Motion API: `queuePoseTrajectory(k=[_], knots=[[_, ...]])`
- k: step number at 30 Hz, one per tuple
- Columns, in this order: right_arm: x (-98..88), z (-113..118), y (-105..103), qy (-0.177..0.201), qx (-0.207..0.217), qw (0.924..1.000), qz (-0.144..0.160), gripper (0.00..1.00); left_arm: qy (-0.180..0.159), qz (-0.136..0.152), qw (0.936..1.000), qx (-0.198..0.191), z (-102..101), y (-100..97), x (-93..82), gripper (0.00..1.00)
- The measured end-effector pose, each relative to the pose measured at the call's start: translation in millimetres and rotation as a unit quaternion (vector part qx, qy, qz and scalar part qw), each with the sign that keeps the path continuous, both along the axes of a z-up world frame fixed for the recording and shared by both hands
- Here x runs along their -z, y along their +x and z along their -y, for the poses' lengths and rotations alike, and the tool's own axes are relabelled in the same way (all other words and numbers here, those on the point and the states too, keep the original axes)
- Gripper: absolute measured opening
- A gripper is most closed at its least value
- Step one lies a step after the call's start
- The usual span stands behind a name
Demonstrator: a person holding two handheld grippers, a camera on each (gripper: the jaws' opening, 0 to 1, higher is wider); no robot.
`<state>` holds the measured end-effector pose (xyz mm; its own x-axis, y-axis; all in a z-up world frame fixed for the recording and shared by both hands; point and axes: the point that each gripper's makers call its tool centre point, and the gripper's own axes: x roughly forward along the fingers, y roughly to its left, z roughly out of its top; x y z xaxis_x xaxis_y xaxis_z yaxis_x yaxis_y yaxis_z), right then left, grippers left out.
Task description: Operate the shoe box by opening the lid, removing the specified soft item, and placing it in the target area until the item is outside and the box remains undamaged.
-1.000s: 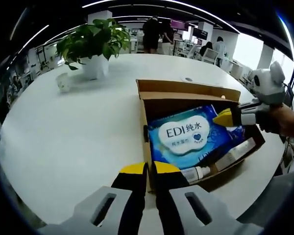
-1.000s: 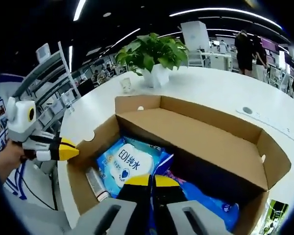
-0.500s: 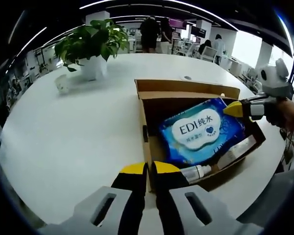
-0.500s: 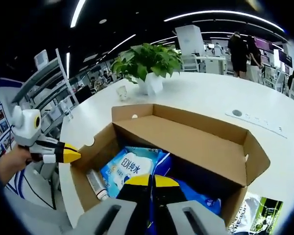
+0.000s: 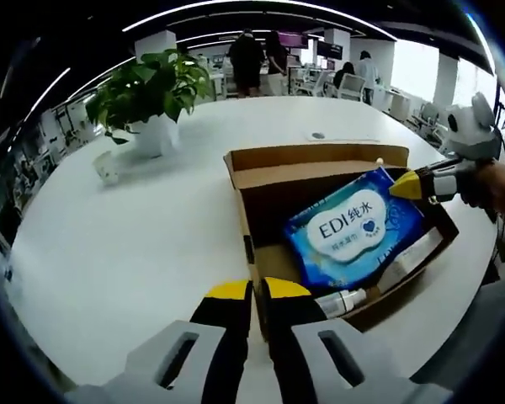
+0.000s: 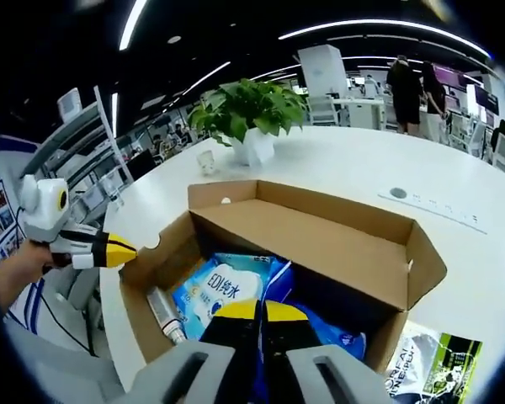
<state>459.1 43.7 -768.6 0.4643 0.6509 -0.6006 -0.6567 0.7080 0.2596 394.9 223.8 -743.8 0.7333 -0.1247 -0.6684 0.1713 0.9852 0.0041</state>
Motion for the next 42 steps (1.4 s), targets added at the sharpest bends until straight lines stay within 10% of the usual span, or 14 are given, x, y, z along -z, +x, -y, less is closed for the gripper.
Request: queuePoseTrajectory(k=[6,21,42], knots=[[3.2,4,1,-0.001,0.004,1.0,0.0,0.0,0.015,-0.003,0.9991,0.04,17,15.6,-6.5,0.1],[9.1,12,2,0.003,0.013,0.9999,-0.004,0.0,-0.012,-0.099,0.9903,0.097,63,21.7,40.3,0.17],[13.7,15,4,0.005,0.014,0.9998,-0.008,0.0,-0.026,-0.155,0.984,0.083,60,13.2,69.8,0.0]])
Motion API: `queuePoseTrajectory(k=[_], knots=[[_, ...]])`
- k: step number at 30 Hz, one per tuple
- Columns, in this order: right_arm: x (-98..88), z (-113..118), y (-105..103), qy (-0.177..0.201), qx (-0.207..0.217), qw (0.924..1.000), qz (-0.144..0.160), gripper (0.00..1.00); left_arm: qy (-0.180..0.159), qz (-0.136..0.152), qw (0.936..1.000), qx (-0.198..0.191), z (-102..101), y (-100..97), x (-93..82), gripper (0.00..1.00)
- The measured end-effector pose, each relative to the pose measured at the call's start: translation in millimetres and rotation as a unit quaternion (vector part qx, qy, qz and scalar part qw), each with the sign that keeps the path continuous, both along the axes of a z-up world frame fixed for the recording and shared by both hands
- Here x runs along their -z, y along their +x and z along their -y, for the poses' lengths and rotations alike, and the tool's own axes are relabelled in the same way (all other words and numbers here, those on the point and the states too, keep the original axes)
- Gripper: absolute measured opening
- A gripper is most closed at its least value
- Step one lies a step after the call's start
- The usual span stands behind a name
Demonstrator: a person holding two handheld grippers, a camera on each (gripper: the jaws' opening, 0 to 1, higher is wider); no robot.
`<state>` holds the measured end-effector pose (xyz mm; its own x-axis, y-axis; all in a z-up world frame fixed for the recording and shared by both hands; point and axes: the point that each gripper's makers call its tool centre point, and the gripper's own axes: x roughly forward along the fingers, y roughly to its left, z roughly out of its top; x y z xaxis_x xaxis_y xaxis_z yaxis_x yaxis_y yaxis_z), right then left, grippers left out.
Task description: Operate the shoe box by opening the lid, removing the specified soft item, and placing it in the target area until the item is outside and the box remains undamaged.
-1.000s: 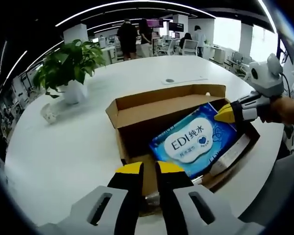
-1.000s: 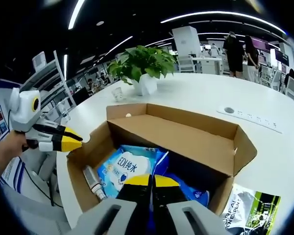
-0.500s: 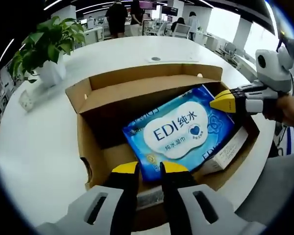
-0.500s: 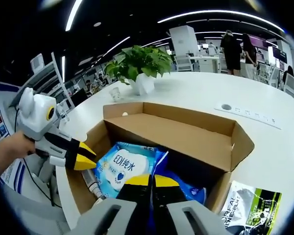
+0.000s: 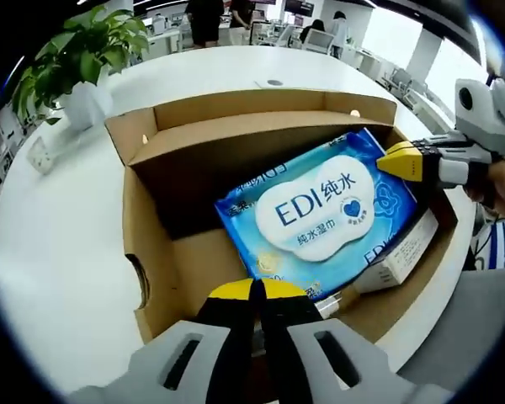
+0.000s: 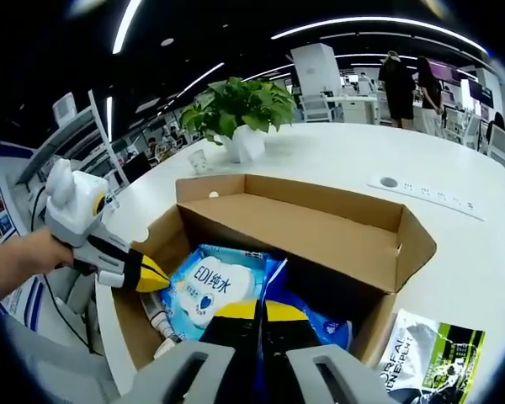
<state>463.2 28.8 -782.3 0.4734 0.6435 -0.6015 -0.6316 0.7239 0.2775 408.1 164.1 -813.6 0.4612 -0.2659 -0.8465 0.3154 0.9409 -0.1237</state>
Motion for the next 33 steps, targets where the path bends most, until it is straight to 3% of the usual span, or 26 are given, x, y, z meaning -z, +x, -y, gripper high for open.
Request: queuePoseTrajectory(k=[15,33], knots=[[-6.0,6,-6,0.0,0.001,1.0,0.0,0.0,-0.003,0.023,0.9997,0.001,5,-5.2,-15.3,0.0],[-32.3,25,-8,0.023,0.022,0.9994,0.012,0.0,-0.02,0.067,0.9975,0.006,18,-2.6,-54.7,0.0]])
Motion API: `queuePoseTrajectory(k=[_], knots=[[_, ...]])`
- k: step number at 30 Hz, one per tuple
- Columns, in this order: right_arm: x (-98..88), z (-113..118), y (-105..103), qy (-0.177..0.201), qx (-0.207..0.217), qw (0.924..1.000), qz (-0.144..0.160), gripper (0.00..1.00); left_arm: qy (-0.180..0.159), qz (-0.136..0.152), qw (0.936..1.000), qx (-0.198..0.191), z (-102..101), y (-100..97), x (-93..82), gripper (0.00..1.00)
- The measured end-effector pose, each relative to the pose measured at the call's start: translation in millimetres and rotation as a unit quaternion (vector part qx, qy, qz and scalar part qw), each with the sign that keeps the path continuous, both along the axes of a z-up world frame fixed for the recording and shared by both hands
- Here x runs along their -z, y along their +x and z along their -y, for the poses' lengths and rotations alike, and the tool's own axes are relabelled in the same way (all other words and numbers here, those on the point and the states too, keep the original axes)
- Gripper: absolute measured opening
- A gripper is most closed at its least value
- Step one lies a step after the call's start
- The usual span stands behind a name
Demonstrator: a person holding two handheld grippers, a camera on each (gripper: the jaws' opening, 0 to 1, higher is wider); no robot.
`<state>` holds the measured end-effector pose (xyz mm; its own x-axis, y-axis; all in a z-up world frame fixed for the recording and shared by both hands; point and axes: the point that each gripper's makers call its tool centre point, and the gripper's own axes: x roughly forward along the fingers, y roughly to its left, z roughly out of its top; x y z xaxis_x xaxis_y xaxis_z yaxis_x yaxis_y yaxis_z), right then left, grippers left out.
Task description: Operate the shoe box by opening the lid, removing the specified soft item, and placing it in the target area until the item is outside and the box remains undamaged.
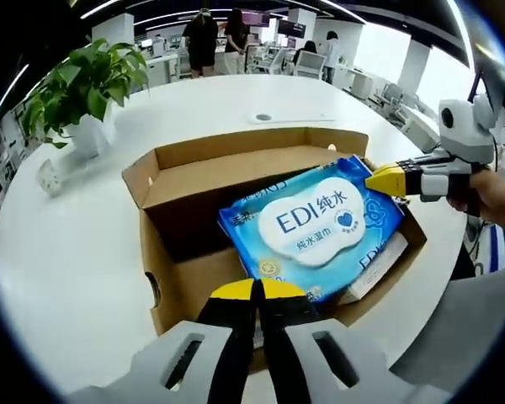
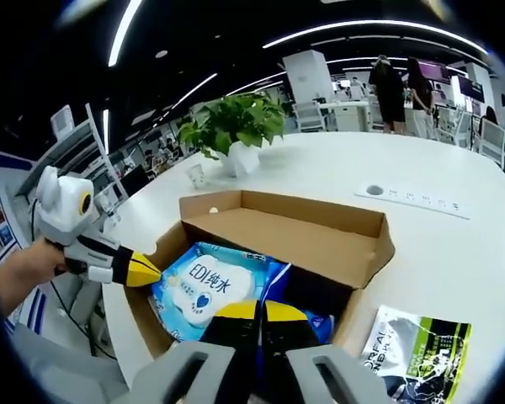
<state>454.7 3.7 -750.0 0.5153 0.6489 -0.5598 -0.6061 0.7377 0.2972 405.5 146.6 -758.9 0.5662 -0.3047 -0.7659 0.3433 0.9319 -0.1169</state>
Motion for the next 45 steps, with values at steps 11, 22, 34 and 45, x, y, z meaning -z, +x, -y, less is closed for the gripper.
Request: queuePoseTrajectory(k=[11,22,34,45], knots=[[-18.9,20,-3,0.017,0.016,0.9997,0.008,0.0,-0.029,0.016,0.9995,0.004,17,0.8,-24.3,0.0],[-31.5,49,-5,0.023,0.033,0.9991,0.017,0.0,-0.048,0.028,0.9981,0.025,46,3.4,-42.1,0.0],[-43.1,91,-3,0.031,0.064,0.9973,0.021,0.0,-0.066,0.042,0.9955,0.054,86,9.0,-57.8,0.0],[-44.2,128,-2,0.024,0.083,0.996,0.02,0.0,-0.082,0.047,0.9924,0.078,124,16.2,-63.9,0.0]])
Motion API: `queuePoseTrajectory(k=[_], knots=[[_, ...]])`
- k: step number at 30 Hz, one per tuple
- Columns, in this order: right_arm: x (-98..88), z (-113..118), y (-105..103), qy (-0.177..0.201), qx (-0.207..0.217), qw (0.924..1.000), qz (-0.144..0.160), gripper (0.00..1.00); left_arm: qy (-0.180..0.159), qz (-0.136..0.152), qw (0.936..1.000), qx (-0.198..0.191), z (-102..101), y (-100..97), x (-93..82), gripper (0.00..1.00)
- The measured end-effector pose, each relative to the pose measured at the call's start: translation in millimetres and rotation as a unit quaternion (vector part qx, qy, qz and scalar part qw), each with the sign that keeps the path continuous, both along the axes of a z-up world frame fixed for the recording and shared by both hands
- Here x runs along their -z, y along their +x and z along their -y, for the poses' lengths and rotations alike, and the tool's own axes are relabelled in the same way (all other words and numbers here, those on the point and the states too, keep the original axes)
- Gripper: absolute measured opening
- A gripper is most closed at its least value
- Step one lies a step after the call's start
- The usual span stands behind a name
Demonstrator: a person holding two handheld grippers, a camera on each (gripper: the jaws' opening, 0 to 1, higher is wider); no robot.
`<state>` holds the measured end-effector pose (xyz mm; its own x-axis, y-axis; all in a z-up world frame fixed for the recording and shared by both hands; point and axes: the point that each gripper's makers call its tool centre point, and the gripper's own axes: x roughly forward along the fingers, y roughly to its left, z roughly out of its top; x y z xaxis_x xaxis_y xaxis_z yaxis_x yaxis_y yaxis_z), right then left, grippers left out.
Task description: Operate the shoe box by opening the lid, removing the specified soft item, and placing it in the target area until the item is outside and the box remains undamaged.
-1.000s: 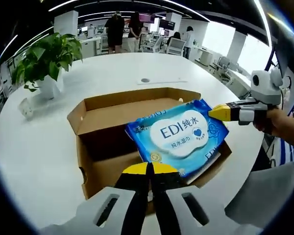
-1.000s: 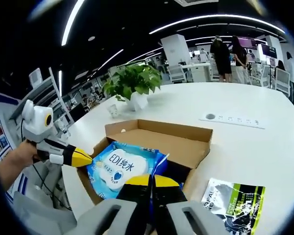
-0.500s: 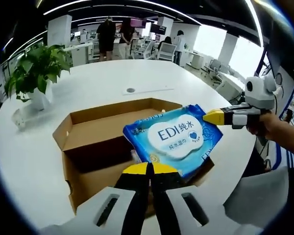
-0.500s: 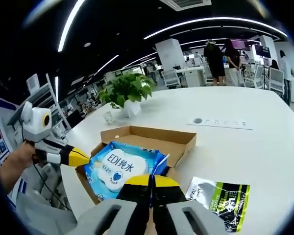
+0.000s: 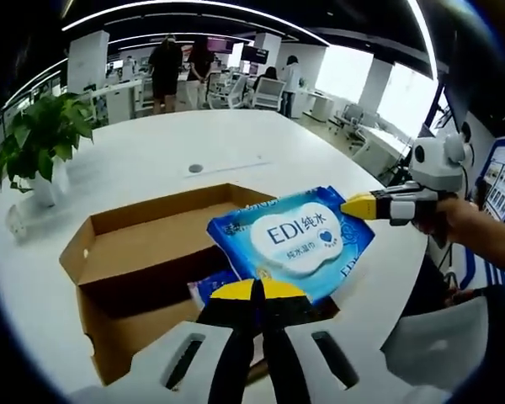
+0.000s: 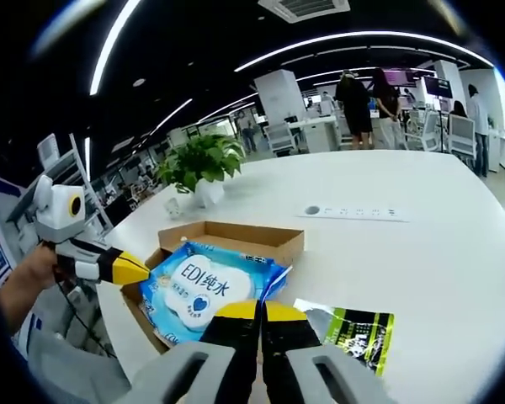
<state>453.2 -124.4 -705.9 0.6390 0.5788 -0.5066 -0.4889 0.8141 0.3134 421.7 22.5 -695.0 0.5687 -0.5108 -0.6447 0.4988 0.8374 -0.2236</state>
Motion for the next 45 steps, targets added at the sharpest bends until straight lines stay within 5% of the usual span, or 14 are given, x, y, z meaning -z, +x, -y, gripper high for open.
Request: queuePoseTrajectory(k=[28,45], knots=[[6.7,75,0,-0.019,0.036,0.9992,-0.002,0.0,-0.033,0.006,0.9987,0.038,76,7.8,1.5,0.0],[22.1,110,10,-0.031,0.05,0.9982,-0.009,0.0,-0.035,-0.014,0.9976,0.058,110,16.2,25.9,0.0]])
